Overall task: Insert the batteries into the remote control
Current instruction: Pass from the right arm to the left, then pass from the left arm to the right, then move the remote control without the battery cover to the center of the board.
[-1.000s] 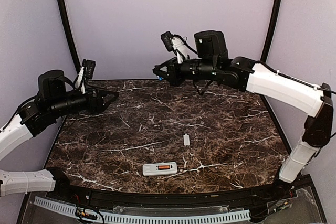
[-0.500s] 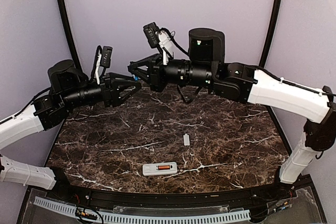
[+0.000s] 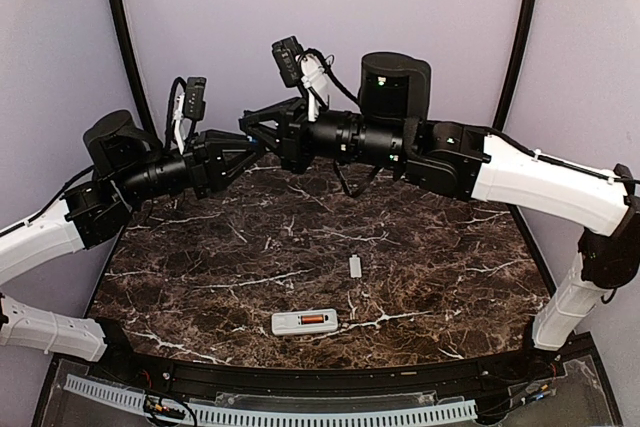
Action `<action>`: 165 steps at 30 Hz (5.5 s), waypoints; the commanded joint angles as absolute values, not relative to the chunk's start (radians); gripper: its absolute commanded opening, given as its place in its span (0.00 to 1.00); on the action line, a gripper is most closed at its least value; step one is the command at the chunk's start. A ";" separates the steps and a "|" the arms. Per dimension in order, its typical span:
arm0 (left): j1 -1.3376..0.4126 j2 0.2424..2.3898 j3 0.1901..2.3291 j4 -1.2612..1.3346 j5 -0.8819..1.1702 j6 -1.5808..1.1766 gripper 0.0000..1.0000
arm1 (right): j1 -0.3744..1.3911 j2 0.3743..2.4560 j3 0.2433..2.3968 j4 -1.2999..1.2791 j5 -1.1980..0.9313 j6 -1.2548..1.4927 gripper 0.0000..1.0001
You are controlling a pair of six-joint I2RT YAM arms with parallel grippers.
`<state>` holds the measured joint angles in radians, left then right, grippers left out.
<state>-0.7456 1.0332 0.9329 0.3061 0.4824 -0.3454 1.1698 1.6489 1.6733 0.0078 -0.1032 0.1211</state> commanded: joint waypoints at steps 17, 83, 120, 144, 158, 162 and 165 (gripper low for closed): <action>-0.749 1.010 0.930 0.371 0.467 -0.308 0.29 | 1.179 1.640 1.661 0.046 -0.104 0.082 0.00; -0.824 0.971 0.977 -0.272 -0.003 0.255 0.00 | 1.050 2.014 2.150 -0.619 -0.382 0.410 0.38; -0.824 0.909 0.885 -0.307 0.012 0.242 0.71 | 0.976 1.842 1.808 -0.469 -0.379 0.520 0.00; -1.029 1.237 0.707 -0.327 0.248 0.440 0.66 | 1.050 1.488 0.977 -0.181 -0.208 0.778 0.00; -1.033 1.408 0.727 -0.267 0.212 0.399 0.74 | 1.089 1.445 0.883 -0.121 -0.182 0.791 0.00; -1.034 1.446 0.741 -0.266 0.183 0.399 0.77 | 1.094 1.416 0.854 -0.120 -0.149 0.794 0.00; -1.040 1.475 0.742 -0.263 0.155 0.408 0.77 | 1.096 1.404 0.839 -0.125 -0.126 0.796 0.00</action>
<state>-1.0271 1.4502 0.7212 -0.2604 0.1947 0.4072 1.0840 1.4372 0.8627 -0.1566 -0.1761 0.7853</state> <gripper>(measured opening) 0.771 0.064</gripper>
